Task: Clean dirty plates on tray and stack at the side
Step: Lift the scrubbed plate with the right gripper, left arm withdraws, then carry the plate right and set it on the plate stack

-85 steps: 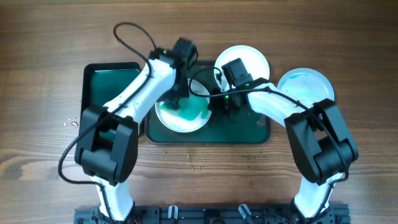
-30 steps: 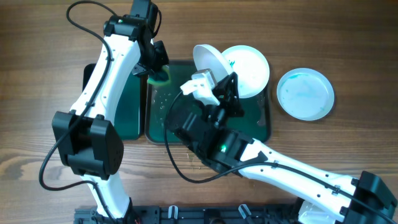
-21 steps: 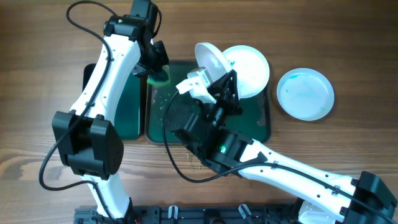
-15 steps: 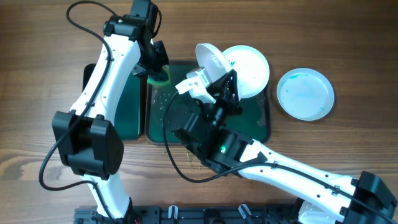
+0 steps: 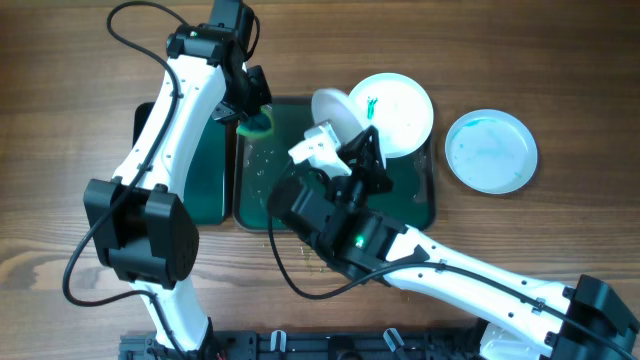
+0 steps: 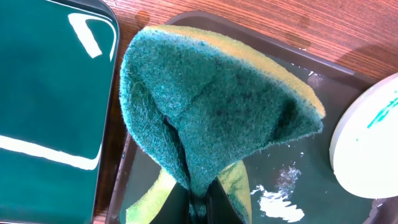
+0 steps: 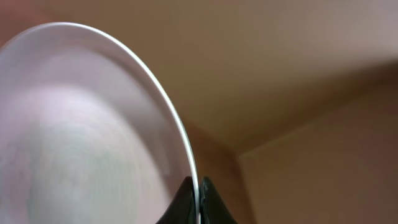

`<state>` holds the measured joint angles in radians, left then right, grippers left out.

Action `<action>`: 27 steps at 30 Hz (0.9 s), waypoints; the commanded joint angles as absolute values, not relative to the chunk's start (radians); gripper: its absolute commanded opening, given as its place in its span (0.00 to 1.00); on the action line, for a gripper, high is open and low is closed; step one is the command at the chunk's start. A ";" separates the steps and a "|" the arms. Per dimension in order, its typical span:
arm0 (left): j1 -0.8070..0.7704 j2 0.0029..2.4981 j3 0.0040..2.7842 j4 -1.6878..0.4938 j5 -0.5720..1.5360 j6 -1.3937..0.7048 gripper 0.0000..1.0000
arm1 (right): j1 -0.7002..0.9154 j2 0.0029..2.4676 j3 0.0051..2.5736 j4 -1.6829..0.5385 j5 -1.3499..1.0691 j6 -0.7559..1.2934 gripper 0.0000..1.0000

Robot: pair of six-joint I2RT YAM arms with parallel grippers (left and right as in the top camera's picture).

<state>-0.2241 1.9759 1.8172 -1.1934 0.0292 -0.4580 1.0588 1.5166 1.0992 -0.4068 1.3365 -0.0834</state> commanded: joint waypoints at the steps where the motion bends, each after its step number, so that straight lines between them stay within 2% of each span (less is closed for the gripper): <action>1: -0.228 1.979 1.833 -1.190 0.044 -0.449 0.04 | 1.023 1.494 1.092 -0.540 1.034 0.275 0.04; 3: -0.228 1.979 1.833 -1.190 0.044 -0.450 0.04 | 0.976 1.489 1.092 -0.602 0.817 0.419 0.04; 5: -0.228 1.979 1.833 -1.190 0.045 -0.450 0.04 | 0.927 1.485 1.092 -0.616 0.651 0.472 0.04; 10: -0.234 1.979 1.833 -1.191 0.045 -0.450 0.04 | 0.719 1.455 1.092 -0.615 0.187 0.471 0.04; 16: -0.255 1.979 1.833 -1.192 0.045 -0.450 0.04 | 0.317 1.412 1.092 -0.642 -0.344 0.443 0.04; 21: -0.280 1.979 1.833 -1.191 0.045 -0.450 0.04 | 0.002 1.410 1.092 -0.716 -0.423 0.442 0.04; 27: -0.301 1.979 1.833 -1.190 0.045 -0.450 0.04 | -0.242 1.414 1.091 -0.773 -0.205 0.453 0.04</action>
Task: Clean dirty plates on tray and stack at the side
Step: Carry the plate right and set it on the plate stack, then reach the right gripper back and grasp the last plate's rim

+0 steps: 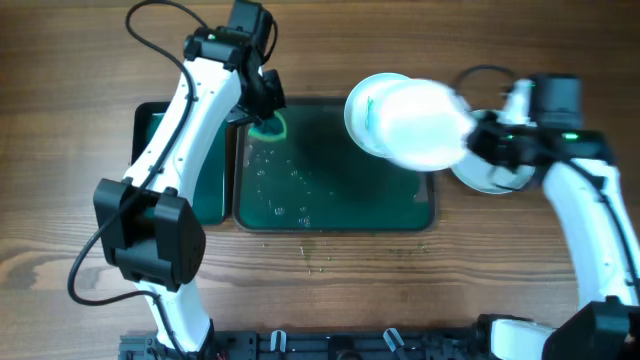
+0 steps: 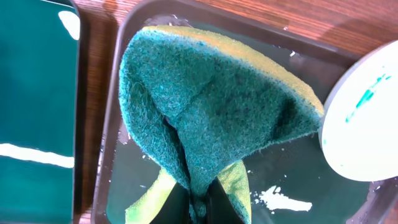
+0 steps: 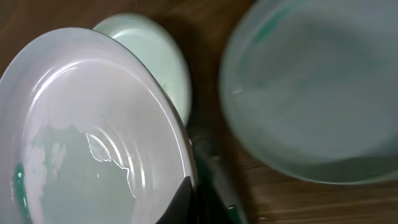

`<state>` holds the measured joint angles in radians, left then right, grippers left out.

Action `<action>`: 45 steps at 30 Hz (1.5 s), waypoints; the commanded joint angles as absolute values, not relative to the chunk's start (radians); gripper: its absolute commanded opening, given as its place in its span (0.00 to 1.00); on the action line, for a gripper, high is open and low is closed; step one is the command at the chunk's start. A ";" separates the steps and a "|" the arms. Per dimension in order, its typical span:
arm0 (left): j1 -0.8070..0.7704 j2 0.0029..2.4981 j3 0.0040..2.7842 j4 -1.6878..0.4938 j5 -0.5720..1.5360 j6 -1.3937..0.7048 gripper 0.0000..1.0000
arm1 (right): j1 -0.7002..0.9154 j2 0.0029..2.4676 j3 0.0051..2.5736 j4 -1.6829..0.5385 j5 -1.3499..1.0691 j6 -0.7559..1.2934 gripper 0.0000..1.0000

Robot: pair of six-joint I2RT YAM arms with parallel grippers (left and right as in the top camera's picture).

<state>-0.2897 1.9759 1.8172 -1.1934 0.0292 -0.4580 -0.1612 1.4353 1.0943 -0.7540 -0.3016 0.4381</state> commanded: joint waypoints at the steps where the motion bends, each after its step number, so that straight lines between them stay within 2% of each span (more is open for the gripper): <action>1: -0.302 1.979 1.833 -1.190 0.045 -0.450 0.04 | -0.271 1.418 1.090 -0.785 -0.131 0.471 0.04; 8: -0.301 1.979 1.833 -1.190 0.044 -0.450 0.04 | -0.314 1.483 1.060 -0.793 0.163 0.552 0.04; 17: -0.301 1.979 1.833 -1.190 0.045 -0.450 0.04 | -0.315 1.599 1.019 -0.737 0.209 0.548 0.04; 19: -0.301 1.979 1.833 -1.191 0.045 -0.450 0.04 | -0.315 1.617 1.019 -0.722 0.208 0.547 0.11; 23: -0.301 1.979 1.833 -1.191 0.045 -0.450 0.04 | -0.313 1.629 1.019 -0.672 0.098 0.438 0.33; 25: -0.301 1.979 1.833 -1.190 0.044 -0.450 0.04 | -0.313 1.625 1.027 -0.665 0.034 0.400 0.36; 33: -0.301 1.979 1.833 -1.191 0.045 -0.450 0.04 | -0.276 1.610 1.188 -0.768 -0.271 0.221 0.37; 35: -0.301 1.979 1.833 -1.191 0.045 -0.450 0.04 | -0.235 1.611 1.230 -0.763 -0.348 0.202 0.41; 41: -0.302 1.979 1.833 -1.191 0.045 -0.450 0.04 | -0.080 1.640 1.243 -0.690 -0.354 0.217 0.44; 45: -0.301 1.979 1.833 -1.191 0.044 -0.450 0.04 | -0.001 1.722 1.243 -0.660 -0.265 0.335 0.42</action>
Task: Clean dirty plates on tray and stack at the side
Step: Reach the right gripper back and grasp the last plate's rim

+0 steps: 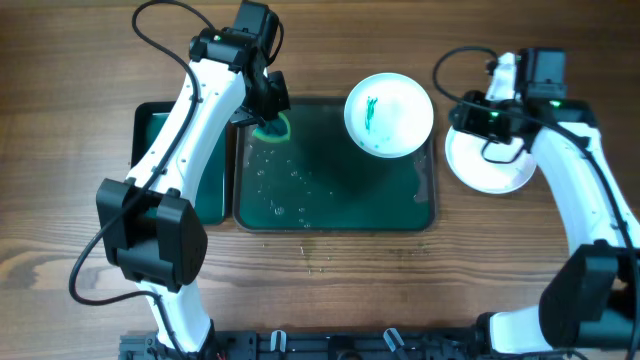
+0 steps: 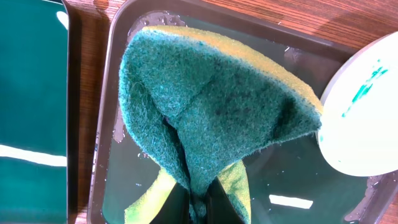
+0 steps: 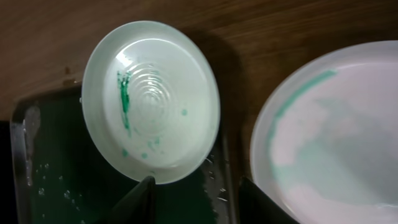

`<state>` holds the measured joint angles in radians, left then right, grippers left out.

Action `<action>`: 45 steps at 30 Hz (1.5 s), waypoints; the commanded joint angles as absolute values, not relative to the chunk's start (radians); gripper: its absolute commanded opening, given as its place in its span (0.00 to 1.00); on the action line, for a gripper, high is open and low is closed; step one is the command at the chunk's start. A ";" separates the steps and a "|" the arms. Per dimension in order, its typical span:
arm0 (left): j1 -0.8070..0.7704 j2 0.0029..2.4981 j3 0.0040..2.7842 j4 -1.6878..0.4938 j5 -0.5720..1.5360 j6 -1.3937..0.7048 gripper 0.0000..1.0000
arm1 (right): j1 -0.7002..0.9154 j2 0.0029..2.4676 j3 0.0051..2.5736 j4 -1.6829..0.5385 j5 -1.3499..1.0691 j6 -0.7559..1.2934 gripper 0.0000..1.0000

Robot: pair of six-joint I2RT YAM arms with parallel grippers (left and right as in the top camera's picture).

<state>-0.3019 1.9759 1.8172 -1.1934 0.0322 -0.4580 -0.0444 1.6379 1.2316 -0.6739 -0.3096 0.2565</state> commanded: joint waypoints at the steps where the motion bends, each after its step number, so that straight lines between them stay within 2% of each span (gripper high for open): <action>1: -0.301 1.979 1.833 -1.190 0.044 -0.450 0.04 | 0.009 1.746 1.243 -0.653 -0.258 0.365 0.41; 14: -0.301 1.979 1.833 -1.191 0.044 -0.450 0.04 | 0.093 1.977 1.243 -0.575 -0.247 0.442 0.26; 17: -0.301 1.979 1.833 -1.191 0.044 -0.450 0.04 | 0.098 1.992 1.243 -0.562 -0.244 0.442 0.20; 20: -0.301 1.979 1.833 -1.191 0.044 -0.450 0.04 | 0.099 1.993 1.243 -0.567 -0.244 0.432 0.04; 32: -0.302 1.979 1.833 -1.190 0.044 -0.450 0.04 | 0.140 1.906 1.244 -0.765 -0.429 0.368 0.04; 34: -0.301 1.979 1.833 -1.190 0.044 -0.450 0.04 | 0.150 1.878 1.244 -0.808 -0.428 0.361 0.08; 36: -0.301 1.979 1.833 -1.190 0.044 -0.450 0.04 | 0.161 1.866 1.244 -0.835 -0.428 0.332 0.20; 37: -0.302 1.979 1.833 -1.190 0.044 -0.450 0.04 | 0.165 1.866 1.244 -0.843 -0.428 0.305 0.35; 38: -0.302 1.979 1.833 -1.190 0.044 -0.450 0.04 | 0.168 1.866 1.243 -0.845 -0.426 0.272 0.46; 39: -0.301 1.979 1.833 -1.190 0.044 -0.450 0.04 | 0.170 1.868 1.243 -0.843 -0.415 0.250 0.51; 40: -0.302 1.979 1.833 -1.190 0.044 -0.450 0.04 | 0.172 1.869 1.243 -0.837 -0.390 0.231 0.55; 42: -0.302 1.979 1.833 -1.190 0.044 -0.450 0.04 | 0.173 1.869 1.242 -0.802 -0.327 0.195 0.55; 45: -0.302 1.979 1.833 -1.190 0.044 -0.450 0.04 | 0.173 1.885 1.242 -0.735 -0.252 0.160 0.48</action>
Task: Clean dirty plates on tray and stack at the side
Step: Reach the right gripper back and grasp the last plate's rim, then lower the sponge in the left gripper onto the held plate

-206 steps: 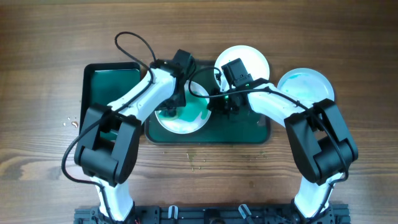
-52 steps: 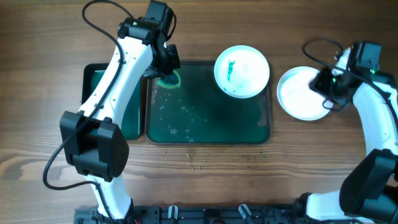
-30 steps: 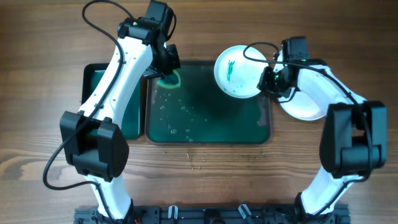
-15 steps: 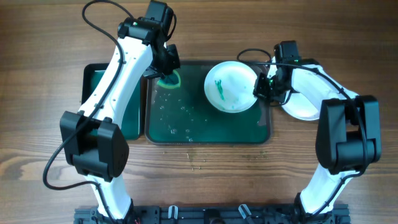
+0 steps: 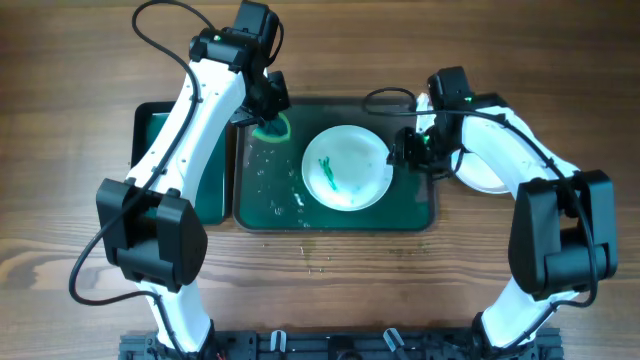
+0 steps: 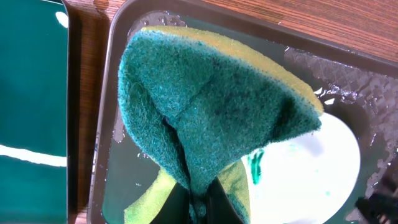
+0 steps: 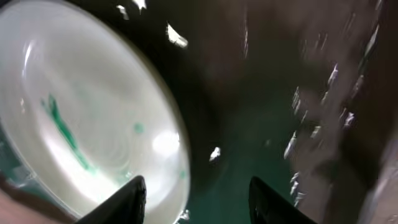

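Note:
A white plate (image 5: 347, 167) smeared with green lies in the middle of the dark wet tray (image 5: 410, 205). My right gripper (image 5: 403, 155) is at the plate's right rim. In the right wrist view this gripper (image 7: 199, 199) is open, its fingers either side of the plate's (image 7: 81, 124) edge. At the tray's back left corner my left gripper (image 5: 268, 118) is shut on a folded green and yellow sponge (image 6: 211, 112); the plate (image 6: 311, 168) shows just beyond it. A stack of white plates (image 5: 478, 175) sits on the table right of the tray, half hidden by my right arm.
A second, glossy green tray (image 5: 212, 185) lies left of the dark one, partly under my left arm; it also shows in the left wrist view (image 6: 31, 93). Water drops spot the dark tray's floor and the wood in front of it.
The smeared plate has gone from the tray's back right corner to its middle. My right gripper has moved from over the side stack to the plate's right rim, still open. The left arm is unchanged.
My right gripper first held a plate tilted above the tray beside the sponge. It then had it over the right side, and later stood open above the stack with that plate laid down. Now the smeared plate sits mid-tray.

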`<state>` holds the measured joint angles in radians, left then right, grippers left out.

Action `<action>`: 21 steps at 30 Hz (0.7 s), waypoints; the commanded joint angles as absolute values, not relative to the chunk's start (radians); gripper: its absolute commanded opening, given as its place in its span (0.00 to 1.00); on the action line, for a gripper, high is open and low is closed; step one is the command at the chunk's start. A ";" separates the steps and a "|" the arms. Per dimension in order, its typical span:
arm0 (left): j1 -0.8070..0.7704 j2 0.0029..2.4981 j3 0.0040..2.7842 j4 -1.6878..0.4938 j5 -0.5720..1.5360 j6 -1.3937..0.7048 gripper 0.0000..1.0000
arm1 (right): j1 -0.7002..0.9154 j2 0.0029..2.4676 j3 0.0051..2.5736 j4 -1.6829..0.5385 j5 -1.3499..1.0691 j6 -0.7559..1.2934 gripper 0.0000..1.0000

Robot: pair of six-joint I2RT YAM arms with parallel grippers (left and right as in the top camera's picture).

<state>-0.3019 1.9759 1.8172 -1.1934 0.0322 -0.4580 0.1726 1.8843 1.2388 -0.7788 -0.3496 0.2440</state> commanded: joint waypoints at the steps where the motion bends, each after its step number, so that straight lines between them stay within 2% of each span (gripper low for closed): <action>1: -0.302 1.979 1.833 -1.190 0.044 -0.450 0.04 | 0.173 1.895 1.242 -0.715 -0.269 0.144 0.47; 5: -0.302 1.979 1.833 -1.190 0.044 -0.450 0.04 | 0.181 1.932 1.242 -0.700 -0.393 0.094 0.40; 10: -0.302 1.979 1.833 -1.190 0.044 -0.450 0.04 | 0.228 1.952 1.242 -0.676 -0.441 -0.005 0.39; 17: -0.302 1.979 1.833 -1.190 0.044 -0.450 0.04 | 0.294 1.987 1.242 -0.604 -0.275 0.013 0.38; 21: -0.302 1.979 1.833 -1.190 0.044 -0.450 0.04 | 0.297 2.005 1.242 -0.570 -0.194 0.062 0.32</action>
<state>-0.3019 1.9759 1.8172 -1.1931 0.0326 -0.4580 0.2981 1.9724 1.2388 -0.5919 -0.2977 0.0353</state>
